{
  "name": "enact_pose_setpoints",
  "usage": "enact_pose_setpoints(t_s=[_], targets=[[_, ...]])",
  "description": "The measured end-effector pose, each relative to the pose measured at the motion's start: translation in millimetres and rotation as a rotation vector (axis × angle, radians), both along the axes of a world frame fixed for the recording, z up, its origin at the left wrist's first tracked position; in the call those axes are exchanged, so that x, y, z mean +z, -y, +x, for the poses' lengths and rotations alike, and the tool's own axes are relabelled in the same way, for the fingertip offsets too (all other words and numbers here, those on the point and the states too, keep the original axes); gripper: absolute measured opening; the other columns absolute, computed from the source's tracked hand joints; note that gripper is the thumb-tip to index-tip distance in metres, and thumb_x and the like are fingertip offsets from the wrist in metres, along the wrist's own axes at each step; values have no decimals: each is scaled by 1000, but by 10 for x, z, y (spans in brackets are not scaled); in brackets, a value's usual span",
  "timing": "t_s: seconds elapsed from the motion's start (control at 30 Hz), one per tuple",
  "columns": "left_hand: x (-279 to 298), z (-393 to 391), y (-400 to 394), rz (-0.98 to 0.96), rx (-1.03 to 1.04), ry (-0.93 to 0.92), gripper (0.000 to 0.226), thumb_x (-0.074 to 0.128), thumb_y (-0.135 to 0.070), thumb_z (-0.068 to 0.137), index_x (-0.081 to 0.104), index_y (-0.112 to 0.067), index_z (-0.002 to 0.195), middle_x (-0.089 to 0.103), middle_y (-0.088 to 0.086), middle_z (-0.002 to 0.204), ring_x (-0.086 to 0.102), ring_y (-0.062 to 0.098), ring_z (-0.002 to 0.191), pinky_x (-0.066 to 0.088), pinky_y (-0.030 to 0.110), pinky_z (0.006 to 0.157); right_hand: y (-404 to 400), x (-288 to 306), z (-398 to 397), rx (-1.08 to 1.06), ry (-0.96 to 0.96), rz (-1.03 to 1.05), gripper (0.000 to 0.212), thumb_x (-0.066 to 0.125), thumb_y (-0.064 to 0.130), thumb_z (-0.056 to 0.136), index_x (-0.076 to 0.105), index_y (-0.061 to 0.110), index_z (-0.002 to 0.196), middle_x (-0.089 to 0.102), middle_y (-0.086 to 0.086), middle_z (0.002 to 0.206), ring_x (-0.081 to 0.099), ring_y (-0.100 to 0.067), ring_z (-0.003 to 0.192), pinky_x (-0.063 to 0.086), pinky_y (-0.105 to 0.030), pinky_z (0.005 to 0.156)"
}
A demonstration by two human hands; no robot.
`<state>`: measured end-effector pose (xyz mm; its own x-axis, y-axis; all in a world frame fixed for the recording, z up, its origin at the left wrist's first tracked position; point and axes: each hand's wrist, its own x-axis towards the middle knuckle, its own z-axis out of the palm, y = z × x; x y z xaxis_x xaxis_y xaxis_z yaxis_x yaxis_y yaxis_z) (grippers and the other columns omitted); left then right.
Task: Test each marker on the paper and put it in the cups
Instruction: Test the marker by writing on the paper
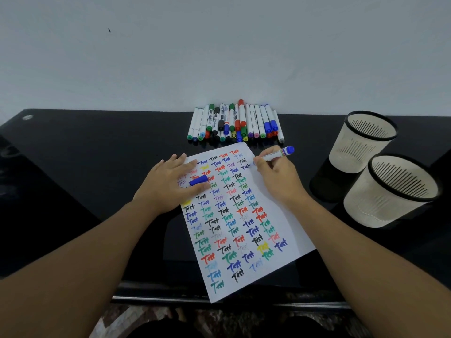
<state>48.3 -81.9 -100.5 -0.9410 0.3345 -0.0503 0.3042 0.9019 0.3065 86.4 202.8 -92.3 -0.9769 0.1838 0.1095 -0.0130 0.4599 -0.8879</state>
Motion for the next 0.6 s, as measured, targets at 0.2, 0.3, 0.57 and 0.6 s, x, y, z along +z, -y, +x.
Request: enact_pose_setpoints(t_s=[0.2, 0.3, 0.57, 0.6], targets=[[24, 32, -7, 40, -5, -38, 102, 40, -96, 75, 36, -35, 156, 23, -4, 167, 15, 18, 155, 11, 45, 126, 12, -20, -11, 26, 6, 27, 10, 58, 32, 106, 60, 22, 104, 63, 4, 83, 56, -4, 73, 41, -21, 66], [4, 84, 20, 92, -26, -170, 94, 45, -90, 75, 53, -29, 146, 42, -1, 158, 31, 21, 149, 24, 47, 121, -6, -15, -5, -2, -51, 27, 8, 58, 30, 107, 58, 22, 110, 62, 6, 87, 55, -3, 73, 44, -21, 65], [-65, 118, 64, 143, -149, -460, 38, 64, -49, 93, 76, -19, 113, 65, -4, 103, 52, 15, 98, 51, 40, 80, -6, 39, 41, 124, 49, 58, 50, 51, 4, 104, 45, 30, 146, 63, 2, 131, 59, -6, 112, 47, -30, 96], [-63, 122, 62, 134, -152, -469, 37, 64, -46, 93, 75, -19, 114, 65, -4, 101, 52, 16, 95, 50, 39, 78, -11, 82, 44, 187, 96, 77, 67, 50, -2, 102, 32, 31, 158, 52, 1, 149, 52, -11, 131, 42, -29, 105]])
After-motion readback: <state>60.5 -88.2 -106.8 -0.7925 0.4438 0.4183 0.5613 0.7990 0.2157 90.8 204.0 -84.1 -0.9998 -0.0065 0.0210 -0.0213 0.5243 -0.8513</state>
